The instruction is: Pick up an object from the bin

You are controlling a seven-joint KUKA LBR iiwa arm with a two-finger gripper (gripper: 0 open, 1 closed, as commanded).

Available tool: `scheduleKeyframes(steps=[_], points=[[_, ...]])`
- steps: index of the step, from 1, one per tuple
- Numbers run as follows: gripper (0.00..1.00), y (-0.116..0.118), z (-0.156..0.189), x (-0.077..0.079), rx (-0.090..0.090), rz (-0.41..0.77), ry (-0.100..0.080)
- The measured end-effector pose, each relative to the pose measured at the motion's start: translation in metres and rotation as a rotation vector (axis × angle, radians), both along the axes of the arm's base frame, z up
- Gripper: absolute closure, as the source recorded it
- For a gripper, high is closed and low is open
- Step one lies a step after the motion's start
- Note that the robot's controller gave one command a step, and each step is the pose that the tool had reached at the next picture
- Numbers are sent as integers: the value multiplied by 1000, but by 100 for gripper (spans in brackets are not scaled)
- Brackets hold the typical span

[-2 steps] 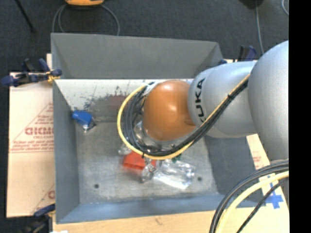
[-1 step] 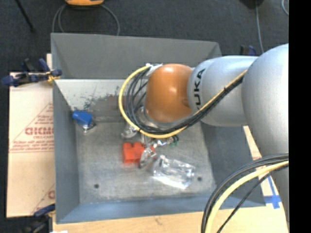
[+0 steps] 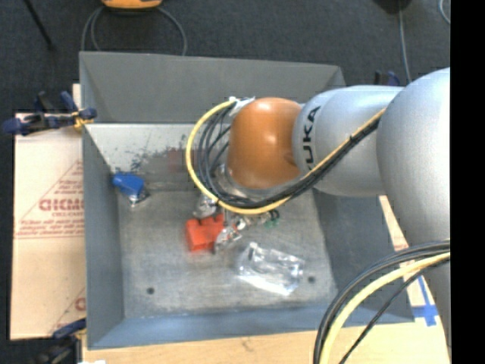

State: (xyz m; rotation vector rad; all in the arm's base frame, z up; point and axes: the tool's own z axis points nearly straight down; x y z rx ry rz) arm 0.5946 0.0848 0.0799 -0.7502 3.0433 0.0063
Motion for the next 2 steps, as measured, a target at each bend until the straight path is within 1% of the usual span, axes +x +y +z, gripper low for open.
scheduleKeyframes(steps=[1,2], points=[[100,-19,90,-10,-6,-5,-5],[100,-10,189,-34,-5,56,-6]])
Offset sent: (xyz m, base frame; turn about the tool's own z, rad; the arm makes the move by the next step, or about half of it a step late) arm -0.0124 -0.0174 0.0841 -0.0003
